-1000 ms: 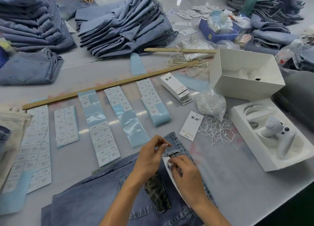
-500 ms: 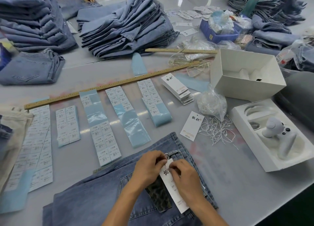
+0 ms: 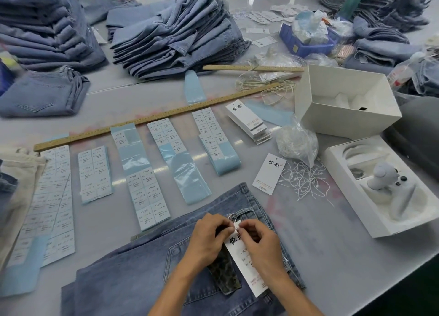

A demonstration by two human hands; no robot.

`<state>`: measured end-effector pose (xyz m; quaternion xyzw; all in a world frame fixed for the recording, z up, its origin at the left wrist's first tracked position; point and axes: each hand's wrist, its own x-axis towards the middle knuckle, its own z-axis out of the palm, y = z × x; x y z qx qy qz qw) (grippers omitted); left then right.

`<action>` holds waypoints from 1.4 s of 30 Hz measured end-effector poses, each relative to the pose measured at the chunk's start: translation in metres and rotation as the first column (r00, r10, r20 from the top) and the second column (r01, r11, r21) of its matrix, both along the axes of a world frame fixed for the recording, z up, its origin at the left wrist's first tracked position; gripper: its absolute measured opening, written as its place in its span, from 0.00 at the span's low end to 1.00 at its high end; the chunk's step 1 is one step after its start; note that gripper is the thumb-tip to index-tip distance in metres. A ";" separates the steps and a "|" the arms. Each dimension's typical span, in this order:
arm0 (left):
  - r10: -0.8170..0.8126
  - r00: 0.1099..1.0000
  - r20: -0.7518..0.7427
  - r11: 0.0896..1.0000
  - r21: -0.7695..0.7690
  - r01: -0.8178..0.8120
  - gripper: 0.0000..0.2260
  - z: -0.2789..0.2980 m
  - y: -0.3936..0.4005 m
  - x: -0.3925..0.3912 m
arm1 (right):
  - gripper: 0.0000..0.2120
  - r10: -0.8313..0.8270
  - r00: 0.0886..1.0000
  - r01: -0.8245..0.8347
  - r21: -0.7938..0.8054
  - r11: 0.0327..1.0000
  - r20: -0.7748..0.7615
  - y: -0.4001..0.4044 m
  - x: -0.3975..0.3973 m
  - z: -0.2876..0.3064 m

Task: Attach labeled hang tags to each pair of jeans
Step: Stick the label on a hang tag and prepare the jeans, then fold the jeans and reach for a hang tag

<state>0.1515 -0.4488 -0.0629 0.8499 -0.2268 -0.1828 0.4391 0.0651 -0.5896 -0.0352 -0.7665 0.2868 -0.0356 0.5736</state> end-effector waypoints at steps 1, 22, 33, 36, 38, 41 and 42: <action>-0.002 1.000 0.019 1.000 0.002 0.002 0.04 0.000 -0.001 0.000 | 0.07 0.001 1.000 -0.001 0.023 1.000 0.003 -0.001 0.000 -0.001; 0.001 1.000 0.021 1.000 -0.001 -0.001 0.01 0.001 0.001 -0.003 | 0.07 0.107 0.994 -0.108 0.039 0.993 0.016 -0.006 -0.001 -0.007; 0.012 0.988 -0.153 0.988 -0.148 -0.035 0.15 -0.003 0.007 0.009 | 0.11 0.222 0.975 -0.223 0.018 0.975 0.029 -0.011 -0.007 -0.006; -0.006 0.991 -0.137 0.991 -0.130 -0.012 0.20 -0.004 0.003 0.011 | 0.12 0.224 0.974 -0.225 0.025 0.974 0.023 -0.013 -0.007 -0.005; 0.010 0.990 -0.141 0.990 -0.140 -0.030 0.19 -0.006 0.002 0.011 | 0.13 0.208 0.978 -0.209 0.036 0.977 0.017 -0.012 -0.006 -0.004; 0.033 0.994 -0.100 0.991 -0.122 -0.045 0.15 -0.006 0.001 0.009 | 0.15 0.149 0.989 -0.149 0.041 0.988 0.006 -0.009 -0.003 0.001; 0.051 0.995 -0.083 0.992 -0.111 -0.060 0.14 -0.005 0.000 0.007 | 0.15 0.122 0.993 -0.122 0.035 0.992 0.007 -0.009 -0.002 0.002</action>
